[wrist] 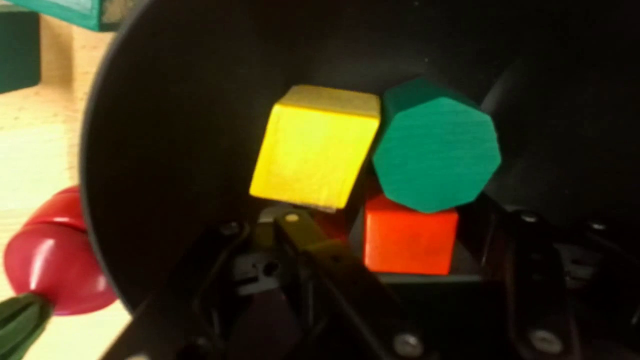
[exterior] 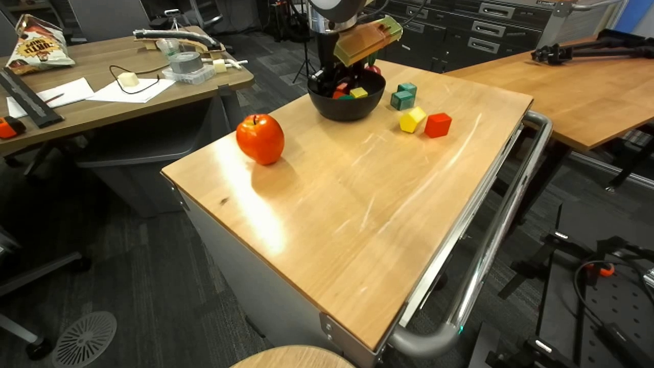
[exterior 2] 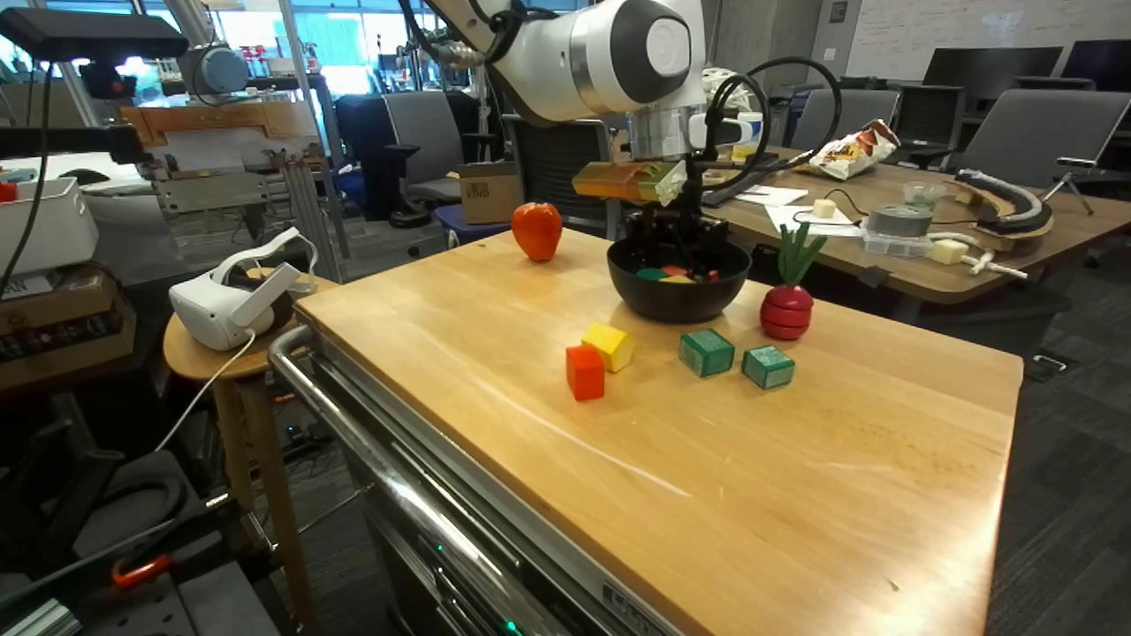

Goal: Take most of the objects from the bowl one at a time and put them on the table, then move the apple to the right, then take the block from the bowl and put it on the table

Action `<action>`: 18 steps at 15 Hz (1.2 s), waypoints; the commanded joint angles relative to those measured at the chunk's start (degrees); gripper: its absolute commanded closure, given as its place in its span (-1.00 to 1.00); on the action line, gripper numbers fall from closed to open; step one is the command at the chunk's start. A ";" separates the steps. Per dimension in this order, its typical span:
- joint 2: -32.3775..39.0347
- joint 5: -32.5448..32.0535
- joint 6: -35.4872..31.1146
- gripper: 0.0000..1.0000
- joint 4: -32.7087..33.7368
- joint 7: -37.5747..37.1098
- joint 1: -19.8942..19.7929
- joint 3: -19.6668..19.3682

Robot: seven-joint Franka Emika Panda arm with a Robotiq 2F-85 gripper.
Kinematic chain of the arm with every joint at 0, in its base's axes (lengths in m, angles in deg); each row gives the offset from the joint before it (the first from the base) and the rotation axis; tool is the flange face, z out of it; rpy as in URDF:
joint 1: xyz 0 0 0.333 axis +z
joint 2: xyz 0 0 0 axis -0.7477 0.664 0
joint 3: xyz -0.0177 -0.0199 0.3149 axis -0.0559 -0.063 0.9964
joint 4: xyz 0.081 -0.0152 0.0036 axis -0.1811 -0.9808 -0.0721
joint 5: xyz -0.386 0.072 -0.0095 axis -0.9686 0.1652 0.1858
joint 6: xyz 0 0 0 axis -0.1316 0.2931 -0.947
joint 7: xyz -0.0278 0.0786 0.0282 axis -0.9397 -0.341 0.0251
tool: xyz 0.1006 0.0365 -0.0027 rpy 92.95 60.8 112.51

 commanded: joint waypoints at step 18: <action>-35.26 10.50 -4.05 0.73 -31.97 12.99 -1.06 5.48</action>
